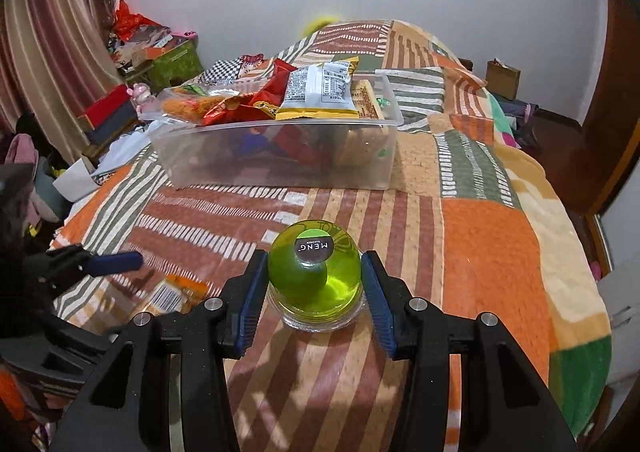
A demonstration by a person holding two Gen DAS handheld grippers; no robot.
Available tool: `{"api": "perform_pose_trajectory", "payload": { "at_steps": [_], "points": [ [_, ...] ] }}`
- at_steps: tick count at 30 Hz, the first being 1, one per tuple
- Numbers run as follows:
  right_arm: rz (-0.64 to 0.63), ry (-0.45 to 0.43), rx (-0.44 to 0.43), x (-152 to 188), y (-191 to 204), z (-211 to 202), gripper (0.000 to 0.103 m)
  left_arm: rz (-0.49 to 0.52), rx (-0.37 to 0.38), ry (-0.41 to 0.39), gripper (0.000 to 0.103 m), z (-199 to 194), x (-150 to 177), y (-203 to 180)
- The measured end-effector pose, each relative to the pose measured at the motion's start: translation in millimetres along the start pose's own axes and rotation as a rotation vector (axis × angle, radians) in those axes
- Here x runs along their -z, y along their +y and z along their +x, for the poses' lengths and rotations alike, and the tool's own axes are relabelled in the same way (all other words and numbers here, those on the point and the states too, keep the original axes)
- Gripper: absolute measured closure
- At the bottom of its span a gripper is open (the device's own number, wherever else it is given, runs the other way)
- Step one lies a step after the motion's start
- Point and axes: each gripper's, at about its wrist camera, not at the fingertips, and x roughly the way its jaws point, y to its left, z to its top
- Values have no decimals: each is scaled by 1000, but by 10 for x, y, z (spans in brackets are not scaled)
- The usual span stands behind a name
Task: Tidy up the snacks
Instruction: 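Grasp the green MENG jar with right tool while left tool grasps the biscuit bar, then carry the jar and biscuit bar into the clear box and release both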
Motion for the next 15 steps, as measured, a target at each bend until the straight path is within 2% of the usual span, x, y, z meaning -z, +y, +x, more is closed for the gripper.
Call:
{"api": "perform_pose_trajectory", "payload": {
  "at_steps": [3,6,8,9,11,15],
  "points": [
    [9,-11,-7,20,-9,-56,59,-13,2,14,17,40,94,-26],
    [10,-18,-11,46,-4,-88,59,-14,-21,3,26,50,167,-32],
    [9,-21,-13,64,7,-105,59,-8,-31,-9,41,25,188,-42],
    [10,-21,-14,67,13,-106,59,-10,-30,-11,44,17,186,-36],
    [12,-24,-19,70,21,-113,59,-15,-25,-13,62,-5,188,-25],
    [9,-29,-26,72,54,-129,59,-37,-22,-21,66,-37,177,25]
  ]
}}
